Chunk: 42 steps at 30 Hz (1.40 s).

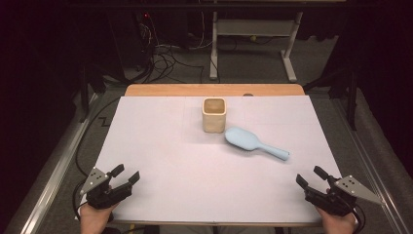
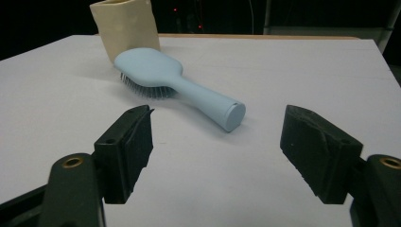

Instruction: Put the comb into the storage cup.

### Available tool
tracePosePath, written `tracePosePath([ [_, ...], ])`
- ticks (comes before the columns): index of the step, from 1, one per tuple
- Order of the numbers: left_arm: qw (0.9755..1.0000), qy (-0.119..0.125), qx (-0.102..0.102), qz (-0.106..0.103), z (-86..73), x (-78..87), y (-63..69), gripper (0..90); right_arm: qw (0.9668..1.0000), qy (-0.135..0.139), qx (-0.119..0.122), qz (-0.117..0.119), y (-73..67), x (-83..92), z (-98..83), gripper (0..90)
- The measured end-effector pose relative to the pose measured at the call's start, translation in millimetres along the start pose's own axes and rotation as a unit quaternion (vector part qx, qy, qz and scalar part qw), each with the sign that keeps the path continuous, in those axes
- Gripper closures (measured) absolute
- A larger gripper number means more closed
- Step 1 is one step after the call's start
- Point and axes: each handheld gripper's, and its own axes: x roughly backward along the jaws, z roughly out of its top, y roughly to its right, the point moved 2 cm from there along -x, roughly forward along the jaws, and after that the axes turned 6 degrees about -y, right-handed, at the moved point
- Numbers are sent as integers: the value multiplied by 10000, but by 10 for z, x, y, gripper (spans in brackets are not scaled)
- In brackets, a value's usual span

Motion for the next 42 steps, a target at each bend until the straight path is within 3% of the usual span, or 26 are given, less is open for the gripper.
tracePosePath([
  [11,9999,-67,103,101,-22,9,-2,311,10000,-36,22,-6,-10,-3,-3,269],
  [42,9999,-76,13,64,-21,0,40,312,10000,8,-12,-36,-21,-18,14,227],
])
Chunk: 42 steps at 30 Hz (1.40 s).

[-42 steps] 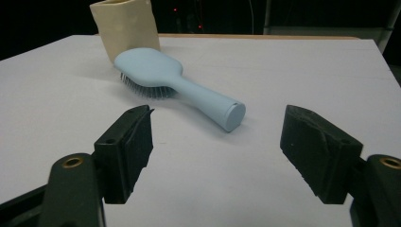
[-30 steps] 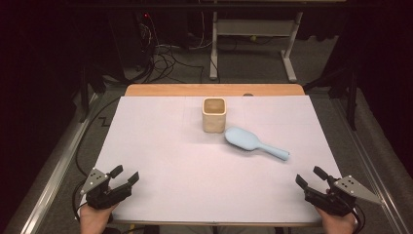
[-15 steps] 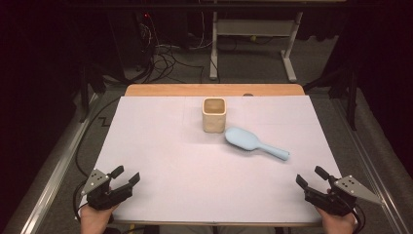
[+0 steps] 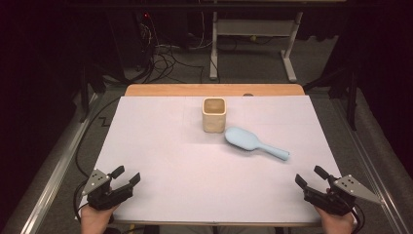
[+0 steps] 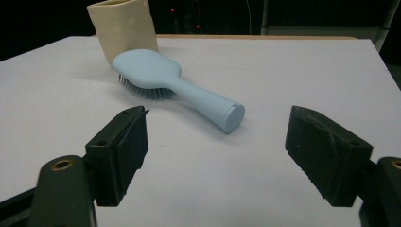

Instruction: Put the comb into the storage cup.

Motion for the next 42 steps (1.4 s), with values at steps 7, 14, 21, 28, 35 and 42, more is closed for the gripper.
tracePosePath([
  [7,10000,-4,-28,-4,2,0,17,310,10000,-5,47,39,-18,-16,9,227],
  [14,10000,5,-28,-6,2,3,29,308,9999,24,61,76,-32,-31,21,228],
  [21,10000,19,-42,-17,4,0,48,308,9997,32,100,198,-67,-57,40,218],
  [28,10000,12,-42,-36,6,-9,53,308,9996,73,103,260,-79,-78,56,217],
  [35,10000,27,-6,-50,8,-11,51,308,9991,191,88,361,-93,-89,86,226],
  [42,10000,23,-18,-58,10,-16,56,308,9991,195,86,380,-96,-99,96,226],
])
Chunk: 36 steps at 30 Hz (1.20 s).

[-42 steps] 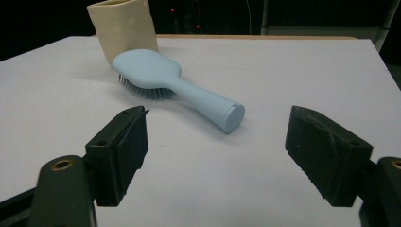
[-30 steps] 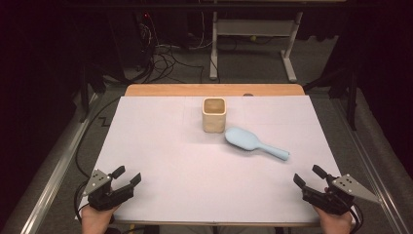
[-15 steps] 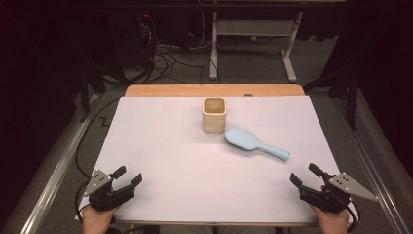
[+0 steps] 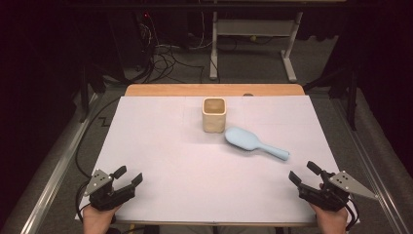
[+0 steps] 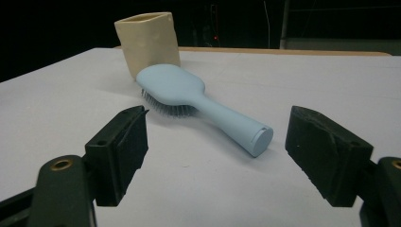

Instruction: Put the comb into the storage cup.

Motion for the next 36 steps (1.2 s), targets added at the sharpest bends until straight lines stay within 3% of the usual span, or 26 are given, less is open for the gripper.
tracePosePath([
  [36,10000,16,-6,-3,17,-18,-1,309,9994,-100,200,282,-137,-208,58,242],
])
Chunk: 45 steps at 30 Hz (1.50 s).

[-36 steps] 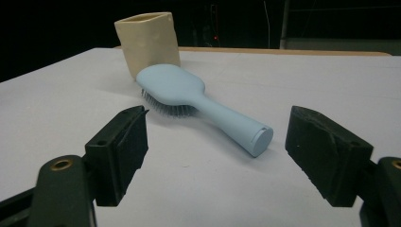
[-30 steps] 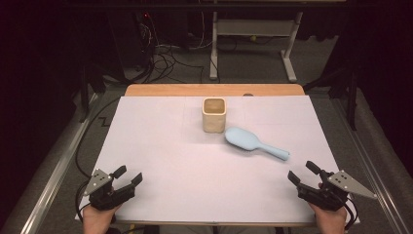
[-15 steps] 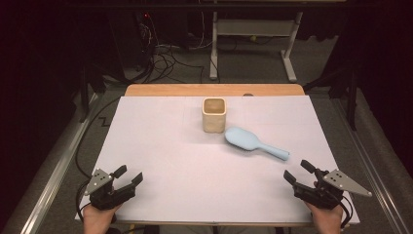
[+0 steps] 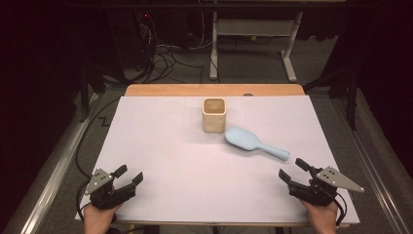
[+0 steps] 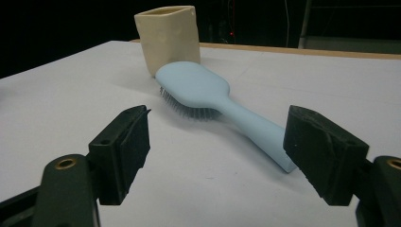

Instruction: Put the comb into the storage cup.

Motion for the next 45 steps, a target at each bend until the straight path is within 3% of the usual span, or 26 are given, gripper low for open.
tracePosePath([
  [30,10000,-44,-27,-27,5,-19,15,307,9999,-4,140,51,-50,-175,100,239],
  [45,10000,-50,-46,-72,7,-24,30,307,10000,-37,2,-9,-78,-265,143,239],
])
